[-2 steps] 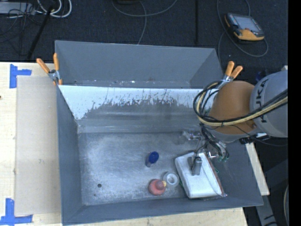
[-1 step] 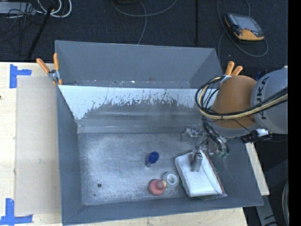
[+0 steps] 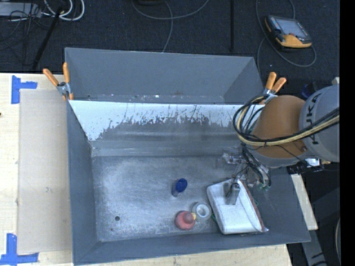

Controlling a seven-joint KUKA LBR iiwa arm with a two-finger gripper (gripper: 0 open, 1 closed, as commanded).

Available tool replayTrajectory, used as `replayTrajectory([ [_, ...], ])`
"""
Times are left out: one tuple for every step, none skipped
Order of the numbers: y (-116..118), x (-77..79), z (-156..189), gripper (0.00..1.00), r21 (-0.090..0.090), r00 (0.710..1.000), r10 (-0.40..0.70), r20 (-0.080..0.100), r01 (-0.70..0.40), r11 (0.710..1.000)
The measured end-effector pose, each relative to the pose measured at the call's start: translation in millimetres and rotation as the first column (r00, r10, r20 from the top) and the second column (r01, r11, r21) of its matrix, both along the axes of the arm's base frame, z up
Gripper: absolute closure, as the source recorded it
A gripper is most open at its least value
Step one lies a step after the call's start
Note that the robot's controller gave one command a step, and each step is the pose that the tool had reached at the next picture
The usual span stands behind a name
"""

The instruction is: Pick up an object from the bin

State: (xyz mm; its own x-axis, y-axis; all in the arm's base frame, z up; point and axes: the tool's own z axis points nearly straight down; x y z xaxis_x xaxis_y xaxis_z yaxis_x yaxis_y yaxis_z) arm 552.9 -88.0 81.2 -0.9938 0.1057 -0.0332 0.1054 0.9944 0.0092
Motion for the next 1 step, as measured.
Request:
replayTrajectory([
  [-5.5, -9.8, 1.7, 0.0, 0.002, 0.996, 0.085, 0.003, -0.085, 0.996],
])
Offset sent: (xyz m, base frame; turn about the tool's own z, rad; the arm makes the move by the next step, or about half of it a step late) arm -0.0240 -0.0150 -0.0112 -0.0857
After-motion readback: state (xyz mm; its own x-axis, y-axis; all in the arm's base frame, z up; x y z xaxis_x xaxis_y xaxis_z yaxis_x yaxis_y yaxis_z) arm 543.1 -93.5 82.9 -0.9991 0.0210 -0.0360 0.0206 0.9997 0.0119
